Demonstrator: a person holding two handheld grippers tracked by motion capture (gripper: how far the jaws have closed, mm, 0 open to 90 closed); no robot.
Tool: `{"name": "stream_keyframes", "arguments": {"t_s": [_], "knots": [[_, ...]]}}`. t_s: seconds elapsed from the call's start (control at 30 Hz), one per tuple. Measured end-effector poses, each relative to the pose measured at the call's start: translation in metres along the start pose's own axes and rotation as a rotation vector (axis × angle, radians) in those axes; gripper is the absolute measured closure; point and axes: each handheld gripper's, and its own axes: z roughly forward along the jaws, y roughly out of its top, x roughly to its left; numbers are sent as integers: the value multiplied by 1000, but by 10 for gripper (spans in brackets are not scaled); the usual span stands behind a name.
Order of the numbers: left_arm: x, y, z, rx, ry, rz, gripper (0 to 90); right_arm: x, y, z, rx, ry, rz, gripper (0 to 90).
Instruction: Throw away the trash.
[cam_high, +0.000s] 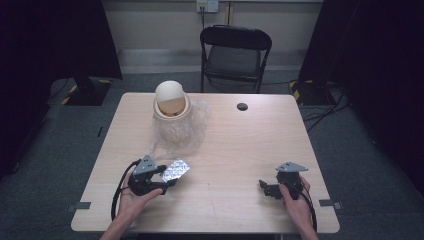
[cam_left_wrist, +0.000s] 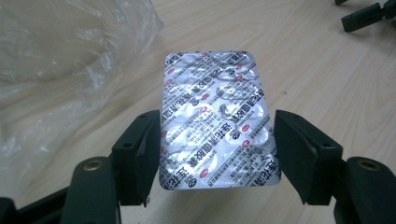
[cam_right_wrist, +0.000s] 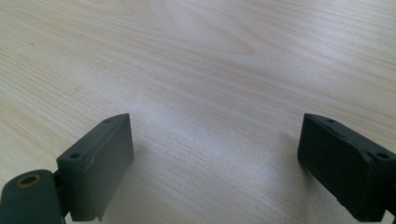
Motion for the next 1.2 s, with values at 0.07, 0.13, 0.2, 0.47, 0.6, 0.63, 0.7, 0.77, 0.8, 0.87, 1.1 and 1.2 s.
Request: {"name": "stream_keyframes", "arguments": {"t_s": [0.07, 0.13, 0.2, 0.47, 0.6, 0.63, 0.7, 0.77, 0.8, 0.87, 1.1, 1.2], "knots": [[2, 4, -1, -7, -1, 0, 341, 0, 0, 0, 0, 0, 0, 98], [3, 9, -2, -15, -1, 6, 341, 0, 0, 0, 0, -1, 1, 98], [6, 15, -3, -22, 4, 2, 341, 0, 0, 0, 0, 0, 0, 98], [18, 38, -8, -76, 4, -23, 341, 0, 0, 0, 0, 0, 1, 98], [24, 48, -10, -98, 22, -25, 342, 0, 0, 0, 0, 0, 1, 98], [26, 50, -10, -93, 33, -20, 341, 0, 0, 0, 0, 0, 0, 98], [28, 52, -10, -98, 33, -25, 341, 0, 0, 0, 0, 0, 0, 98], [33, 59, -11, -99, 43, -25, 341, 0, 0, 0, 0, 0, 0, 98], [34, 62, -10, -96, 50, -23, 341, 0, 0, 0, 0, -1, 1, 98], [37, 68, -11, -97, 58, -19, 341, 0, 0, 0, 0, 0, 0, 98], [46, 91, -13, -111, 89, 1, 341, 0, 0, 0, 0, 0, 0, 98], [52, 98, -11, -108, 102, -2, 342, 0, 0, 0, 0, 0, 0, 98]]}}
